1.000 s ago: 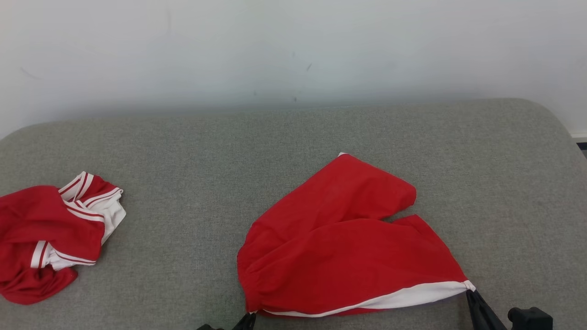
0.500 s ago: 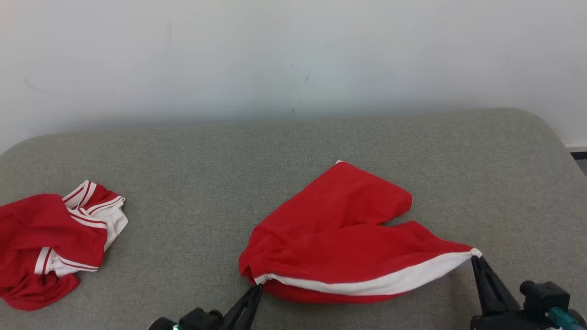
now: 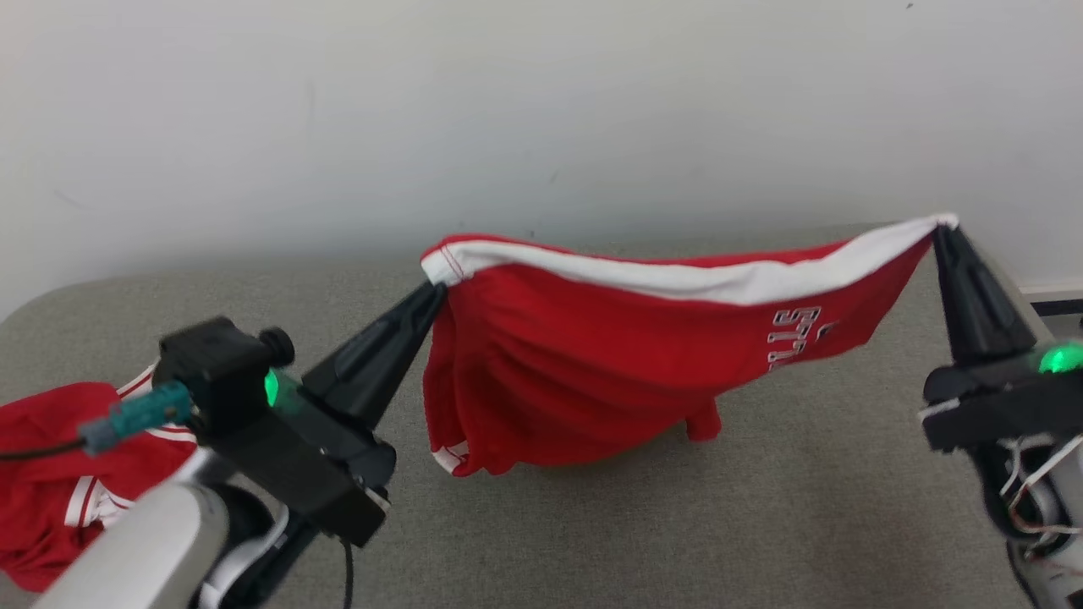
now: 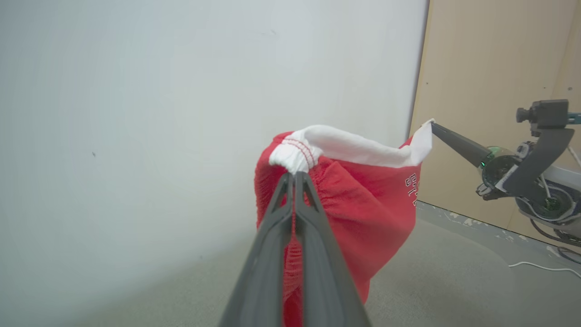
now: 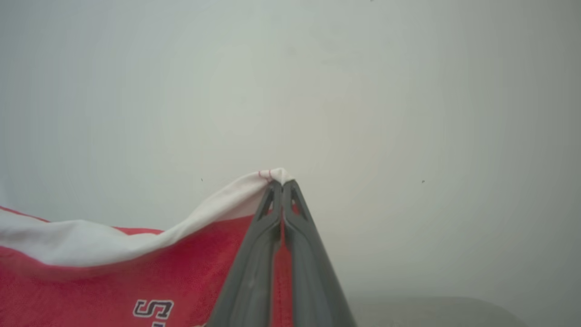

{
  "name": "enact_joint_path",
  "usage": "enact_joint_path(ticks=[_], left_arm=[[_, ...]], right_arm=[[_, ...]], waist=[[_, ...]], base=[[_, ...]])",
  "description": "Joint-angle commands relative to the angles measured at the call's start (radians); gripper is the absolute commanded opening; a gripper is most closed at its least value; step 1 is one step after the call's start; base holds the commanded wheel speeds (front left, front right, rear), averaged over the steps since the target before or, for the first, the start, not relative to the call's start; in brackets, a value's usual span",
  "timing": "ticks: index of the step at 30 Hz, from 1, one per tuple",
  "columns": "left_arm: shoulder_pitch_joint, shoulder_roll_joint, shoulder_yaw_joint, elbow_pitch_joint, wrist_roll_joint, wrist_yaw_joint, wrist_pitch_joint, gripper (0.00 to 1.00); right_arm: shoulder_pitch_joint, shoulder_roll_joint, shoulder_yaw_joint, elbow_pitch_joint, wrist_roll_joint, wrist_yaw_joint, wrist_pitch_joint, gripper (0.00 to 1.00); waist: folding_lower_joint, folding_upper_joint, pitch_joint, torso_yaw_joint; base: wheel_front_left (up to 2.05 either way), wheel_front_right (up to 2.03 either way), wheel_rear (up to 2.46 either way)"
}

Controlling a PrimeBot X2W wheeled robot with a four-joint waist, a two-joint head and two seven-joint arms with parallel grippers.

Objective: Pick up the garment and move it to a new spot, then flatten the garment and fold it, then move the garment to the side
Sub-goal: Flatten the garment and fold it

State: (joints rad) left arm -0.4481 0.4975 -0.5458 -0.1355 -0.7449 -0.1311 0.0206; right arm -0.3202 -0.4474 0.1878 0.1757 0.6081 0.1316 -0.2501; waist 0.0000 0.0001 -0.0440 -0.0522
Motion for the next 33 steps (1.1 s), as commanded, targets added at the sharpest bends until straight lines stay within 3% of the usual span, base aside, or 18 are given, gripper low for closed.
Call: enact_joint_path(ticks=[1,6,11,15,20,24,28,33], left_arm=[[-0.058,0.035,-0.007,-0.025,-0.052,0.002,0.026,0.0],[-0.232,0.101,-0.019,-0.033,-0.192,0.002,0.083,0.0],[-0.383,0.122,-0.054,0.015,-0.3,0.002,0.117,0.0],[-0.483,0.115,-0.123,0.077,-0.37,0.002,0.165,0.0],[-0.648,0.081,-0.231,0.19,-0.375,0.002,0.199,0.0],[-0.829,0.043,-0.315,0.299,-0.319,0.002,0.163,0.0],[-0.977,0.019,-0.377,0.397,-0.239,0.002,0.061,0.0],[-1.183,0.001,-0.49,0.582,-0.067,0.002,-0.196,0.0]], right_arm=[[-0.056,-0.05,0.017,-0.02,0.034,-0.002,0.018,0.0],[-0.213,-0.162,0.068,-0.041,0.114,-0.002,0.09,0.0],[-0.34,-0.242,0.115,-0.019,0.164,-0.002,0.149,0.0],[-0.431,-0.271,0.167,0.03,0.192,-0.002,0.192,0.0],[-0.586,-0.243,0.246,0.129,0.209,-0.002,0.24,0.0],[-0.753,-0.205,0.287,0.236,0.179,-0.002,0.23,0.0],[-0.884,-0.167,0.308,0.319,0.142,-0.002,0.178,0.0],[-1.058,-0.105,0.325,0.435,0.064,-0.002,0.028,0.0]], waist=[[0.0,-0.0001,-0.005,-0.009],[0.0,-0.0001,-0.004,-0.015],[0.0,-0.0001,0.013,-0.016],[0.0,-0.0001,0.042,-0.022],[0.0,-0.0001,0.133,-0.039],[0.0,-0.0001,0.263,-0.054],[0.0,-0.0001,0.363,-0.073],[0.0,-0.0001,0.491,-0.115]], base=[[0.0,0.0,0.0],[0.0,0.0,0.0],[0.0,0.0,0.0],[0.0,0.0,0.0],[0.0,0.0,0.0],[0.0,0.0,0.0],[0.0,0.0,0.0],[0.0,0.0,0.0]])
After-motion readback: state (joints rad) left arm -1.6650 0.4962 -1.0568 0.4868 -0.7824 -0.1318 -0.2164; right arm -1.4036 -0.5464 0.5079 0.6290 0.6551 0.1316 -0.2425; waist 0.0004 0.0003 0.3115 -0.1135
